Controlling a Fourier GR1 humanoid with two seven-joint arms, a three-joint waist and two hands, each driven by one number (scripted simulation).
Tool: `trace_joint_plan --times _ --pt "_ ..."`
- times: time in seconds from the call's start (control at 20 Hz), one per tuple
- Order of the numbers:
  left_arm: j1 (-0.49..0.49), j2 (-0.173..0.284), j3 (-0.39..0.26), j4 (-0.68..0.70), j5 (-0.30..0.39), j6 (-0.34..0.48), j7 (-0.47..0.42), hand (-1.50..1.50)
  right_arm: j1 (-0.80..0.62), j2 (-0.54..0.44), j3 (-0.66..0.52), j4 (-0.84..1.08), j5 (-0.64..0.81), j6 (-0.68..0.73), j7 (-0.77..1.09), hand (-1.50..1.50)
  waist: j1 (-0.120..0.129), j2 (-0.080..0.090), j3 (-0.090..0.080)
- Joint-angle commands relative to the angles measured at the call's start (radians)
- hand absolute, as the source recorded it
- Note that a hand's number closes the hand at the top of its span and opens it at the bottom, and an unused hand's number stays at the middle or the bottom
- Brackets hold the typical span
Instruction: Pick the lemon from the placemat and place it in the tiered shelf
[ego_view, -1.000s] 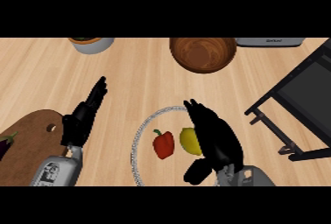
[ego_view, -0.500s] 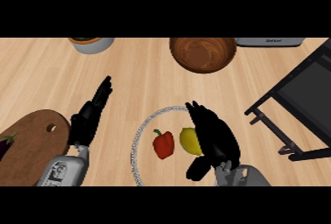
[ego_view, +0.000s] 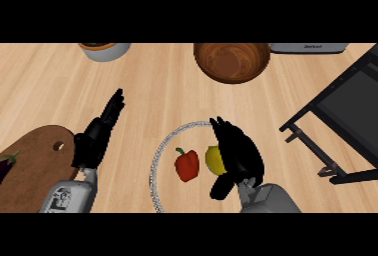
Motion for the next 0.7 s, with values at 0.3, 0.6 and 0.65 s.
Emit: trace_joint_plan --times 0.3,0.6,0.65 --pt "0.056 -0.038 0.001 -0.046 -0.028 -0.008 0.003 0.00 0.024 0.018 -0.041 0.102 0.040 -0.008 -0.116 -1.50 0.001 0.000 0.000" --pt "-0.014 -0.048 0.020 0.003 -0.038 -0.006 0.013 0.00 0.035 -0.014 -0.046 0.197 0.044 -0.032 -0.207 1.50 0.001 0.001 0.000" --pt "0.056 -0.026 0.012 -0.075 -0.020 -0.039 0.016 0.00 0.054 0.002 0.016 0.112 0.064 0.041 -0.123 1.50 0.002 -0.001 0.000"
